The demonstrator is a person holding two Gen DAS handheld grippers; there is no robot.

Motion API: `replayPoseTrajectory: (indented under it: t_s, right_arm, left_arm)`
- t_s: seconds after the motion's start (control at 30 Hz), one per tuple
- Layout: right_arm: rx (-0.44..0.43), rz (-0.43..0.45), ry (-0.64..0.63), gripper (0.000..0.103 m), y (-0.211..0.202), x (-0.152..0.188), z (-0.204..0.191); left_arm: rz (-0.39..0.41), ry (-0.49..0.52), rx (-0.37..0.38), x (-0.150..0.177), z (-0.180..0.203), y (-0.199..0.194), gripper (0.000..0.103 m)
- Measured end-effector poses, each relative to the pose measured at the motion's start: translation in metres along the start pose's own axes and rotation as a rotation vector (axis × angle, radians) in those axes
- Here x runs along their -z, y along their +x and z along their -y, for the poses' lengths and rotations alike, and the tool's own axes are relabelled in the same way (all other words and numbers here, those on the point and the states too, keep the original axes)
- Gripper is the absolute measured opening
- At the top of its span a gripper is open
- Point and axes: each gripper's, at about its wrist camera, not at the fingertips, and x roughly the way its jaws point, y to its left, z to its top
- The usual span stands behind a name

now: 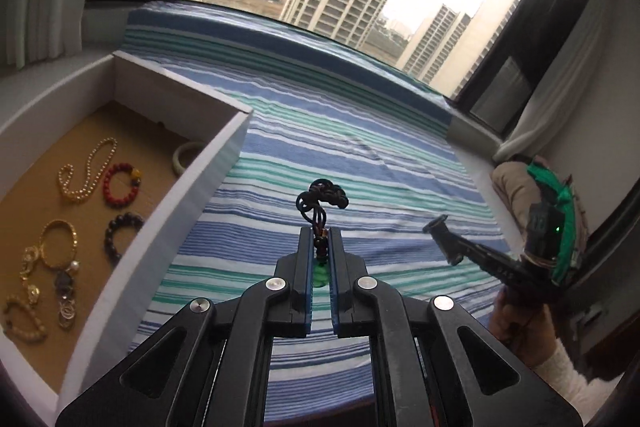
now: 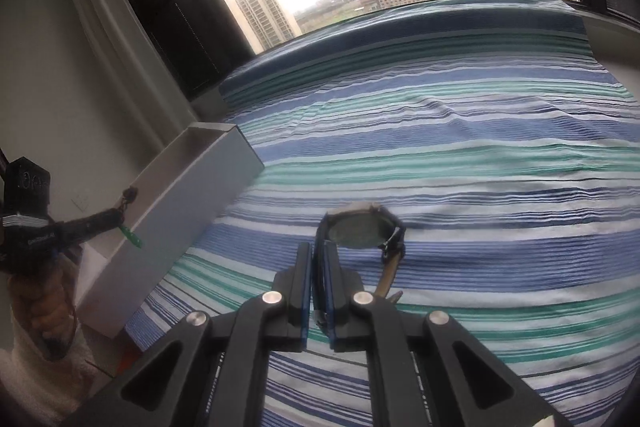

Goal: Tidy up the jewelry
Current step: 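Carry pendant into box with left tool while right tool carries black watch there, then open both tools over the box and hold them above the jewelry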

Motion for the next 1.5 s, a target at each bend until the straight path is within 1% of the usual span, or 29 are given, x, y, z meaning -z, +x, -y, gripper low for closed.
replayPoseTrajectory:
  t_s: [0.1,0.17,0.23,0.3,0.4,0.47,0.53,0.63,0.73,0.87,0.9,0.93,0.97,1.0,1.03,1.07,1.1,1.13,1.2,1.27,1.33,1.47,1.5]
  right_arm:
    - [-0.065,-0.005,-0.089,0.006,0.017,-0.025,-0.042]
    - [-0.114,-0.013,-0.149,0.006,0.031,-0.042,-0.074]
    - [-0.167,-0.027,-0.207,0.006,0.05,-0.059,-0.11]
    - [-0.22,-0.044,-0.268,0.006,0.071,-0.072,-0.151]
    - [-0.289,-0.094,-0.353,0.006,0.11,-0.083,-0.212]
    - [-0.328,-0.154,-0.395,0.006,0.14,-0.084,-0.25]
    - [-0.35,-0.229,-0.428,0.006,0.173,-0.081,-0.28]
    - [-0.347,-0.354,-0.48,0.006,0.22,-0.071,-0.314]
    - [-0.336,-0.463,-0.523,0.006,0.256,-0.057,-0.337]
    - [-0.297,-0.567,-0.569,0.007,0.283,-0.034,-0.353]
    - [-0.289,-0.588,-0.57,0.008,0.284,-0.029,-0.352]
    - [-0.275,-0.594,-0.568,0.01,0.288,-0.027,-0.353]
    - [-0.269,-0.592,-0.565,0.01,0.289,-0.025,-0.353]
    - [-0.273,-0.59,-0.558,0.01,0.287,-0.023,-0.352]
    - [-0.279,-0.585,-0.547,0.013,0.285,-0.025,-0.35]
    - [-0.276,-0.568,-0.535,0.017,0.281,-0.027,-0.345]
    - [-0.26,-0.543,-0.531,0.032,0.275,-0.03,-0.343]
    - [-0.244,-0.513,-0.536,0.044,0.267,-0.034,-0.343]
    - [-0.216,-0.459,-0.554,0.049,0.253,-0.038,-0.341]
    - [-0.187,-0.418,-0.563,0.052,0.24,-0.042,-0.337]
    - [-0.178,-0.381,-0.564,0.059,0.23,-0.045,-0.334]
    - [-0.158,-0.323,-0.561,0.064,0.212,-0.047,-0.329]
    - [-0.154,-0.314,-0.555,0.069,0.209,-0.047,-0.328]
  left_arm:
    - [0.099,-0.07,-0.096,-0.01,-0.028,-0.062,0.004]
    - [0.134,-0.14,-0.172,-0.016,-0.057,-0.09,0.004]
    - [0.137,-0.2,-0.255,-0.019,-0.089,-0.102,0.004]
    - [0.111,-0.269,-0.329,-0.017,-0.126,-0.102,0.004]
    - [0.027,-0.38,-0.418,-0.005,-0.183,-0.081,0.004]
    - [-0.023,-0.427,-0.465,0.003,-0.212,-0.063,0.004]
    - [-0.06,-0.45,-0.506,0.007,-0.232,-0.049,0.004]
    - [-0.093,-0.478,-0.523,0.012,-0.253,-0.039,0.004]
    - [-0.101,-0.481,-0.541,0.016,-0.261,-0.038,0.005]
    - [-0.093,-0.455,-0.578,0.022,-0.256,-0.038,0.006]
    - [-0.092,-0.446,-0.588,0.023,-0.255,-0.038,0.009]
    - [-0.09,-0.432,-0.595,0.023,-0.252,-0.037,0.016]
    - [-0.085,-0.416,-0.604,0.024,-0.248,-0.038,0.024]
    - [-0.079,-0.399,-0.625,0.023,-0.243,-0.038,0.047]
    - [-0.067,-0.38,-0.658,0.023,-0.236,-0.039,0.074]
    - [-0.045,-0.358,-0.696,0.023,-0.229,-0.043,0.084]
    - [-0.018,-0.331,-0.737,0.022,-0.222,-0.046,0.095]
    - [0.007,-0.298,-0.781,0.022,-0.213,-0.048,0.098]
    - [0.041,-0.241,-0.845,0.019,-0.197,-0.051,0.101]
    - [0.062,-0.216,-0.869,0.016,-0.185,-0.053,0.102]
    - [0.084,-0.217,-0.878,0.015,-0.177,-0.055,0.102]
    - [0.123,-0.237,-0.915,0.016,-0.165,-0.063,0.102]
    - [0.131,-0.235,-0.923,0.017,-0.163,-0.064,0.102]
